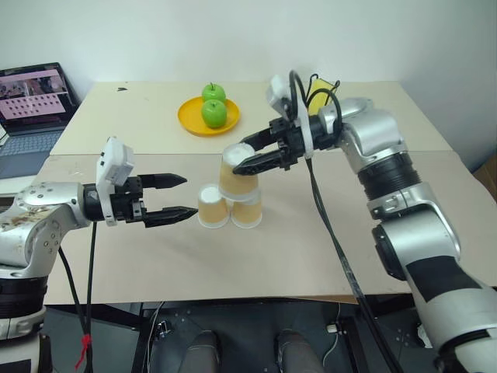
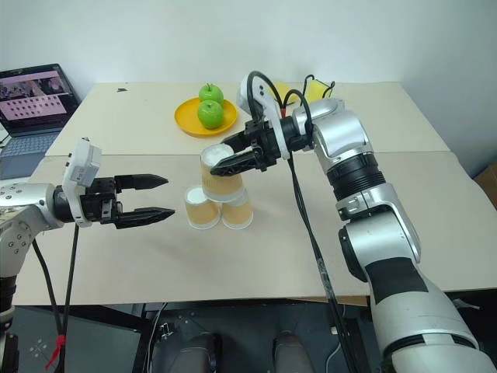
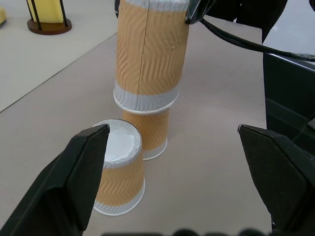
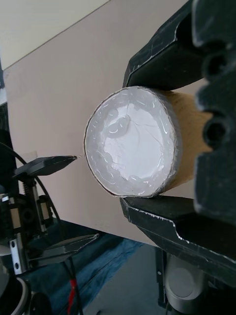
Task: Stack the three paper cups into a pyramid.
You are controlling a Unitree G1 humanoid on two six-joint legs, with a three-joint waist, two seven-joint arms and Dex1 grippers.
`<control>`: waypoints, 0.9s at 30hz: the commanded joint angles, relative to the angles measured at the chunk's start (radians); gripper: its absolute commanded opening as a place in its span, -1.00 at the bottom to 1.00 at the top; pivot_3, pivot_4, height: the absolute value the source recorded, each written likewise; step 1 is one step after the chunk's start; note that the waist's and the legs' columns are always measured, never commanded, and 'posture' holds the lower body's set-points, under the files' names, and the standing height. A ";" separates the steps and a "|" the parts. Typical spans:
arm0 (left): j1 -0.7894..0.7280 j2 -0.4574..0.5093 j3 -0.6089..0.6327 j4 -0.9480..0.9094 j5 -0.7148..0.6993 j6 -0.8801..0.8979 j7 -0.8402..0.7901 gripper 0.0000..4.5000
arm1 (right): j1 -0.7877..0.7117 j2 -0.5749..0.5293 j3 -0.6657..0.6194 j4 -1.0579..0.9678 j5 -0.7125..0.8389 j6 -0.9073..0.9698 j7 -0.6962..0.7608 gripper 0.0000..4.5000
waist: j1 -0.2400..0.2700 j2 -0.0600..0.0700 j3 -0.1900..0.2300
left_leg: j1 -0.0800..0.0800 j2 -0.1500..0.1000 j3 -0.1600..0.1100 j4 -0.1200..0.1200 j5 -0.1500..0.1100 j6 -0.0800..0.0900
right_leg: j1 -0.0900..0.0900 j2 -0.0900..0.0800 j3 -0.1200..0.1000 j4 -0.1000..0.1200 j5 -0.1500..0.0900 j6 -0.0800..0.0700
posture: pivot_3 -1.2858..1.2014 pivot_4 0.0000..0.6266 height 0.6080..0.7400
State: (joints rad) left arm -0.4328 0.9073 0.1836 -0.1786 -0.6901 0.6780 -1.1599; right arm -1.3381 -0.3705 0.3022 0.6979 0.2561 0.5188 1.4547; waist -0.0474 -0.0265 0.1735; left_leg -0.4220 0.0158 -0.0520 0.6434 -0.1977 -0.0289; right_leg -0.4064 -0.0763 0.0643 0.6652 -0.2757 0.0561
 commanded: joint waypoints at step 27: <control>-0.005 -0.012 0.012 -0.017 -0.001 -0.021 0.018 1.00 | -0.188 0.110 -0.066 0.257 -0.099 -0.140 0.057 0.24 | -0.022 0.000 0.000 | 0.000 0.000 -0.001 0.000 0.000 0.000 | -0.001 0.000 0.000 0.002 0.000 0.000 | 0.03 -0.52 0.88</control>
State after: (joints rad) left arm -0.4319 0.8952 0.1788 -0.1806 -0.6908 0.6781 -1.1463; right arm -1.4829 -0.2634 0.2624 0.9569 0.1611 0.4058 1.5043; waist -0.0697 -0.0261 0.1737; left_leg -0.4221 0.0160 -0.0528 0.6430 -0.1976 -0.0291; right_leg -0.4070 -0.0760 0.0642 0.6676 -0.2757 0.0561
